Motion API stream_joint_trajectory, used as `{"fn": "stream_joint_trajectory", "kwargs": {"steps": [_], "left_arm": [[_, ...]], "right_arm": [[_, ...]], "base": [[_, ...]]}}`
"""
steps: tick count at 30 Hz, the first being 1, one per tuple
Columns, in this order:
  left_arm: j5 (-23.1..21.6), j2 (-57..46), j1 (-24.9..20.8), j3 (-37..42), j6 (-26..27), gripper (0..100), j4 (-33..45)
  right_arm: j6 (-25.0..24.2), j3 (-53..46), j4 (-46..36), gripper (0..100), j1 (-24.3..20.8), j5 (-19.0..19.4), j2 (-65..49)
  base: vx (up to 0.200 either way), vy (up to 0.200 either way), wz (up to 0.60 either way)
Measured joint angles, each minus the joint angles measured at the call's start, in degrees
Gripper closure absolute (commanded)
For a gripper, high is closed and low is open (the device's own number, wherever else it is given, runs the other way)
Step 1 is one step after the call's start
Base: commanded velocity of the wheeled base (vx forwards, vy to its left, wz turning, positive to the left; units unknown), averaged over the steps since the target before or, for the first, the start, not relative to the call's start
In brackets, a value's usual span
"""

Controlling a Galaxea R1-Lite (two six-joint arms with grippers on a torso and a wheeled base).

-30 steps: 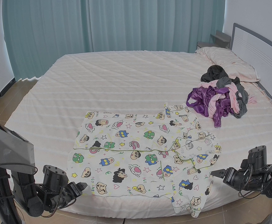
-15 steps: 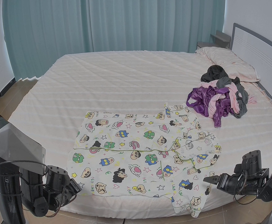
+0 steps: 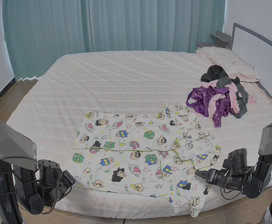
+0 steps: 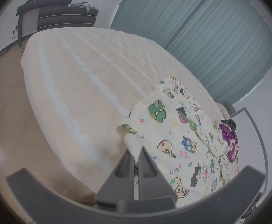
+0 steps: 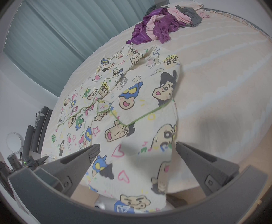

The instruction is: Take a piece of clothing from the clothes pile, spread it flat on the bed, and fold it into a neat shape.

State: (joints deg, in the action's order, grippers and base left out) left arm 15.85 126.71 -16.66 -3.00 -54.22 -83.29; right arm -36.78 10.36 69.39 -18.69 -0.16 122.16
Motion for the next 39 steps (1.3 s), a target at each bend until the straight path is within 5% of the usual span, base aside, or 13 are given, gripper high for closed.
{"fn": "stream_joint_trajectory", "kwargs": {"steps": [4,5,25,26,39], "left_arm": [[0.0,-1.1,0.5,0.1,0.0,100,0.0],[0.0,-1.2,0.6,0.1,0.0,100,0.0],[0.0,-1.7,1.0,-3.5,0.3,100,-0.1],[0.0,-1.6,1.2,-4.0,0.3,100,0.0],[-0.1,0.9,2.0,-5.7,0.3,100,0.0]], "right_arm": [[0.5,1.5,0.1,0,0.0,-0.2,2.5],[0.5,1.7,0.1,100,0.0,-0.2,3.0],[5.0,17.7,-4.7,100,5.3,-0.3,4.5],[5.2,18.8,-5.8,0,5.4,-0.3,4.5],[7.6,17.0,-9.3,0,6.0,0.2,3.2]], "base": [[0.000,0.000,0.00],[0.000,0.000,0.00],[0.000,0.000,0.00],[0.000,0.000,0.00],[0.000,0.000,0.00]]}}
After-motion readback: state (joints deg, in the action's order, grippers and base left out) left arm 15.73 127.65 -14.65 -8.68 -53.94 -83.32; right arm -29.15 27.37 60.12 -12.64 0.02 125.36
